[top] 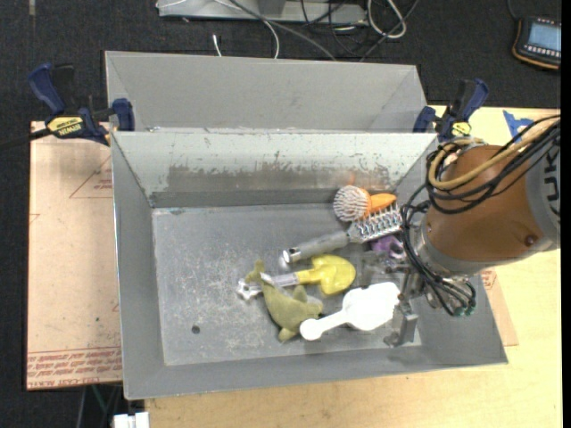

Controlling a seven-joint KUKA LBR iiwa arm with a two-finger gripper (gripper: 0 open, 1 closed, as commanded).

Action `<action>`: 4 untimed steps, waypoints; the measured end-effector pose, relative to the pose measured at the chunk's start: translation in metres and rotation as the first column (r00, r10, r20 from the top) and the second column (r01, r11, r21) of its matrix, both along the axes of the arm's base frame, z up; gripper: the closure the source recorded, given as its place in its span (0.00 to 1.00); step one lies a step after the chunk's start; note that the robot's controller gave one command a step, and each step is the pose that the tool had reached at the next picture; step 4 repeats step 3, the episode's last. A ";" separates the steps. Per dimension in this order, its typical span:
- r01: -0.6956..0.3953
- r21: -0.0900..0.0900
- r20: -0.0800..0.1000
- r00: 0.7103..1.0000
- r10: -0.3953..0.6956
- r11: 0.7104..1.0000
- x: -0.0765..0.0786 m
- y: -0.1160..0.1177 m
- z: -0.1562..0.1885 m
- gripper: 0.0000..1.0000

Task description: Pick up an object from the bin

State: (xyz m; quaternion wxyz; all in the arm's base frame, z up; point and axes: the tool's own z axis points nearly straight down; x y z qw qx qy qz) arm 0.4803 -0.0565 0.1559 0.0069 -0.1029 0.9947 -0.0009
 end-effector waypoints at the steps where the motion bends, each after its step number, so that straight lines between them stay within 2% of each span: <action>1: -0.363 -0.001 0.003 0.932 0.363 0.932 0.005 0.028 -0.056 0.00; 2: -0.147 -0.002 0.012 0.989 0.147 0.989 0.015 -0.006 -0.084 0.00; 3: -0.800 -0.020 0.012 0.600 0.800 0.600 0.010 -0.013 -0.084 1.00; 4: -0.800 -0.020 0.012 0.600 0.800 0.600 0.010 -0.013 -0.084 1.00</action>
Offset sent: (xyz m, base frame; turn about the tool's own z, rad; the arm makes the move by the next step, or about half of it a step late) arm 0.0111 -0.0066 -0.0859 -0.1480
